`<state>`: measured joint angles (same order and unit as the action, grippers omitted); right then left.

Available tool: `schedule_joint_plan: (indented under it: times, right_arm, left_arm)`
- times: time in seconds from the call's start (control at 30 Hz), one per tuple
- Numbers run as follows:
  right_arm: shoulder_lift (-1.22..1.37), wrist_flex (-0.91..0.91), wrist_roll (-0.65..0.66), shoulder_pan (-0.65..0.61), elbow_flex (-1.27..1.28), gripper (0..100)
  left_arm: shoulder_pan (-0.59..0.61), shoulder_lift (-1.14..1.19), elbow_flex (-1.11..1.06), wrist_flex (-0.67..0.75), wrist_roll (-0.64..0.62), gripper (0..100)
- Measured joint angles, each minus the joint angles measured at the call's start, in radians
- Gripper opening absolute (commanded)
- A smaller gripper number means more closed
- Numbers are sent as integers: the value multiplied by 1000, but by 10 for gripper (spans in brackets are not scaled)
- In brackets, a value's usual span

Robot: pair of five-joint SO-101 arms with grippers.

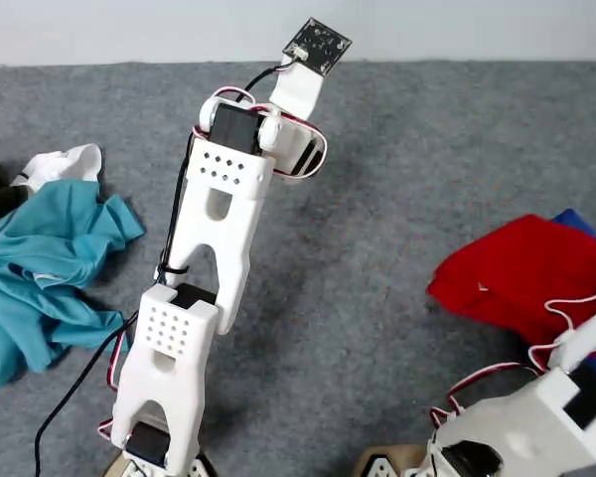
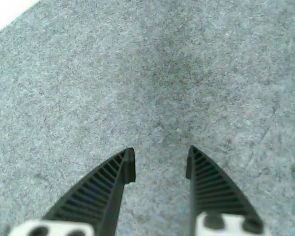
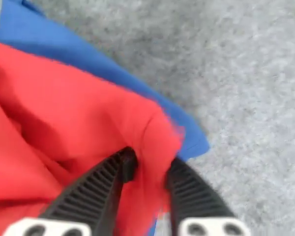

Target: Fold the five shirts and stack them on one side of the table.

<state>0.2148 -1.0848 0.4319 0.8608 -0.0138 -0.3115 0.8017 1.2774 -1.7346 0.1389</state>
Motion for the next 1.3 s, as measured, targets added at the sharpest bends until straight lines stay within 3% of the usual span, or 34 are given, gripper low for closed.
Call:
schedule_joint_plan:
  times: [0.2, 0.43, 0.63, 1.07, 1.23, 1.3]
  right_arm:
    - [-120, -276, -49, -11, -169, 225]
    - [-242, -546, -49, -221, -176, 220]
    - [-242, -437, -49, -275, -28, 136]
    - [-242, -269, -49, -275, 133, 154]
    - [-242, -207, -3, -275, 190, 9]
    - [-242, -173, 38, -275, 215, 18]
  left_arm:
    - [0, 0, 0, 0, 0, 177]
    - [0, 0, 0, 0, 0, 177]
    - [0, 0, 0, 0, 0, 177]
    - [0, 0, 0, 0, 0, 177]
    - [0, 0, 0, 0, 0, 177]
    - [0, 0, 0, 0, 0, 177]
